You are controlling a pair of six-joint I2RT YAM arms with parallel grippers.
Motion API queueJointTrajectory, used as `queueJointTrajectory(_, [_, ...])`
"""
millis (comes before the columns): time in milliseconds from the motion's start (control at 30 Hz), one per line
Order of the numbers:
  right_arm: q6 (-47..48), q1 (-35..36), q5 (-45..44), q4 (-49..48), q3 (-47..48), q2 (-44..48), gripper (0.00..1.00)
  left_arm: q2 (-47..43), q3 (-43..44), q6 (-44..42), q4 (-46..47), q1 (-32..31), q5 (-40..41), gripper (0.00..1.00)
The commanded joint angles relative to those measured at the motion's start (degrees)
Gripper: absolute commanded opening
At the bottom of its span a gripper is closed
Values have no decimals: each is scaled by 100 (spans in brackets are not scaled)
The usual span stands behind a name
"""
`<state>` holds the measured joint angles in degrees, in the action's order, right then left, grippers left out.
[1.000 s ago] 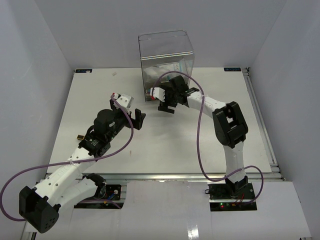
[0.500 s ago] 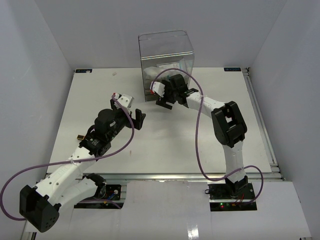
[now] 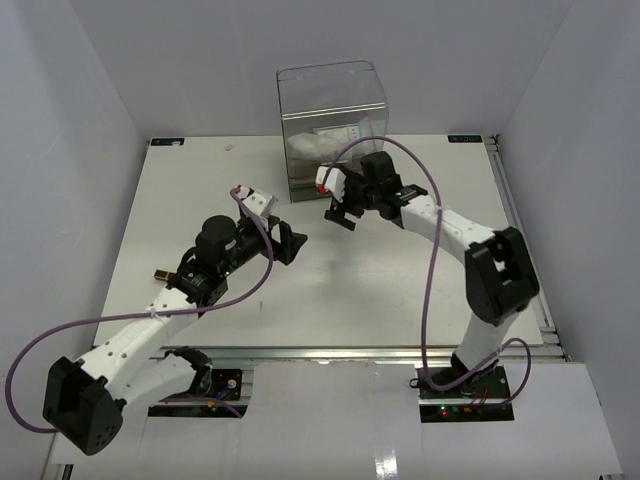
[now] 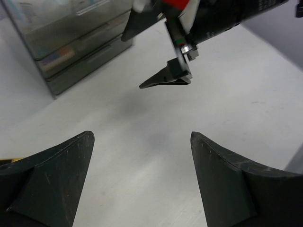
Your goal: Organize the makeup
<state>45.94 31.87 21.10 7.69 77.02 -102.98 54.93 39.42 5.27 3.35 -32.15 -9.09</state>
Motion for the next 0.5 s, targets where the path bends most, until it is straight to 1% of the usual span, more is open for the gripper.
queueJointTrajectory(0, [-852, -388, 395, -104, -649, 1305, 90, 710, -22, 1269, 1098, 163, -1327, 93])
queueJointTrajectory(67, [-1511, -801, 416, -198, -1018, 1682, 90, 1137, 13, 1779, 1620, 182, -1444, 92])
queueJointTrajectory(133, [-1850, -1321, 1382, -105, -1302, 1872, 90, 1481, 21, 2343, 2023, 191, -1413, 93])
queueJointTrajectory(200, [-2319, -2110, 2069, -52, -1410, 2050, 90, 2002, 87, 2626, 2431, 191, -1338, 94])
queueJointTrajectory(267, [-2545, -2858, 2892, -85, -1573, 2247, 90, 2345, 241, 2975, 2689, 191, -1173, 95])
queueJointTrajectory(333, [-2689, -3519, 3709, -124, -1691, 2433, 90, 2916, 462, 3263, 2976, 196, -1052, 96])
queueJointTrajectory(400, [-2744, -3862, 4342, -133, -1794, 2555, 90, 3376, 691, 3466, 3255, 216, -944, 98])
queueJointTrajectory(467, [-3020, -4071, 4686, -379, -1953, 2741, 90, 3907, 908, 3689, 3396, 233, -739, 98])
